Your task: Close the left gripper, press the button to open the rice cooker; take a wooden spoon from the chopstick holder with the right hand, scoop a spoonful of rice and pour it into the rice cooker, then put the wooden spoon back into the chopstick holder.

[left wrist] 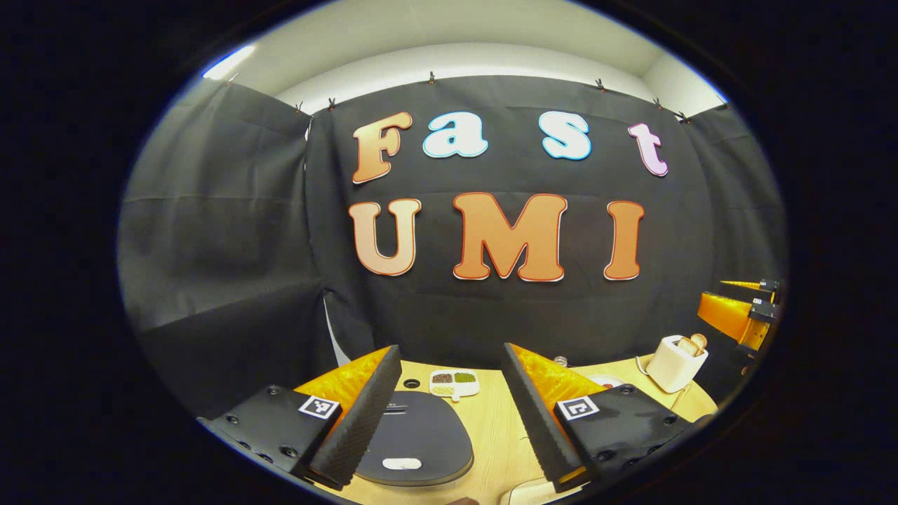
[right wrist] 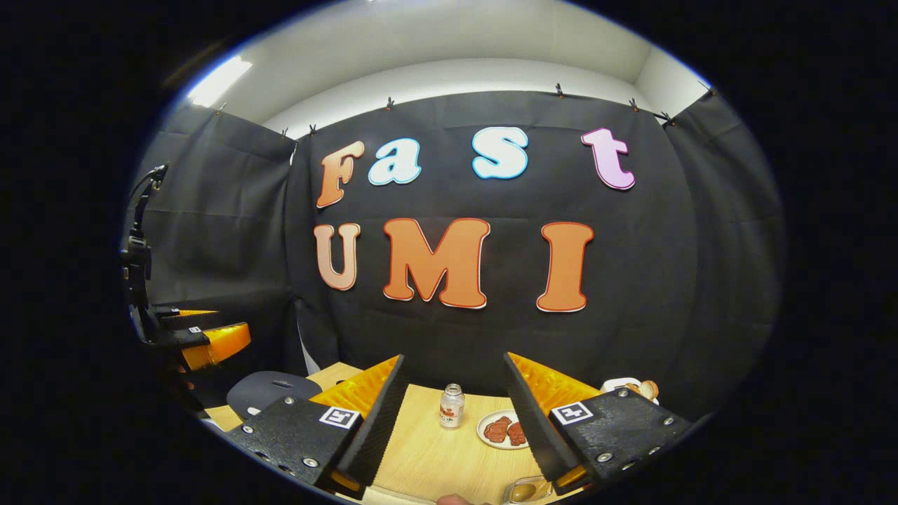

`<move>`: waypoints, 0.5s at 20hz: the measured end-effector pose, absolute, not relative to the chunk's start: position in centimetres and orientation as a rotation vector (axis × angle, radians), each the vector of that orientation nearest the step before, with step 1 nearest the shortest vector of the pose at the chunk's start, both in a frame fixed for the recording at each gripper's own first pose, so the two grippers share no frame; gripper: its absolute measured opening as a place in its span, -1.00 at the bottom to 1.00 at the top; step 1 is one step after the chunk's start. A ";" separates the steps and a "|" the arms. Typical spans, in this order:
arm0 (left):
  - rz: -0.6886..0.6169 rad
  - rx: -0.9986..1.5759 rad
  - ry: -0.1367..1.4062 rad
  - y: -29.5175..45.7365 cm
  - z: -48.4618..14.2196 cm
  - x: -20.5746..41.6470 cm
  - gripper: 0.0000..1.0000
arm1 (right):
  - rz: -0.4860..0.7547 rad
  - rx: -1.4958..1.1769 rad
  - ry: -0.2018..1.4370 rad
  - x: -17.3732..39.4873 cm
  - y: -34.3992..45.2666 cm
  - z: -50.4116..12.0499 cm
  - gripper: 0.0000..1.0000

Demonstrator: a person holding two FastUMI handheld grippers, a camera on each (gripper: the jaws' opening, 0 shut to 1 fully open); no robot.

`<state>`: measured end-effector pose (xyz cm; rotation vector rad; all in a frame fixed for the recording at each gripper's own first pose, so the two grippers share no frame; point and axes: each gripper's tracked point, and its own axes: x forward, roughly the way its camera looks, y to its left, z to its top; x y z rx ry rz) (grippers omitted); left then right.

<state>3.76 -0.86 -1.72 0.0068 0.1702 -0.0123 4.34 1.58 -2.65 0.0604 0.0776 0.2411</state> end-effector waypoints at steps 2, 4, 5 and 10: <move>-0.023 0.001 0.134 -1.3 -1.0 3.5 0.93 | 0.244 0.059 0.045 4.4 1.9 -2.0 0.69; -0.032 -0.008 0.099 -1.5 -0.3 3.1 0.93 | 0.248 0.062 0.014 4.4 2.2 -1.3 0.69; -0.040 -0.006 0.081 -1.7 0.1 2.9 0.93 | 0.252 0.065 -0.003 4.4 2.4 -1.0 0.69; -0.071 -0.003 0.028 -2.8 1.0 2.5 0.93 | 0.267 0.049 -0.025 4.3 3.3 -0.8 0.71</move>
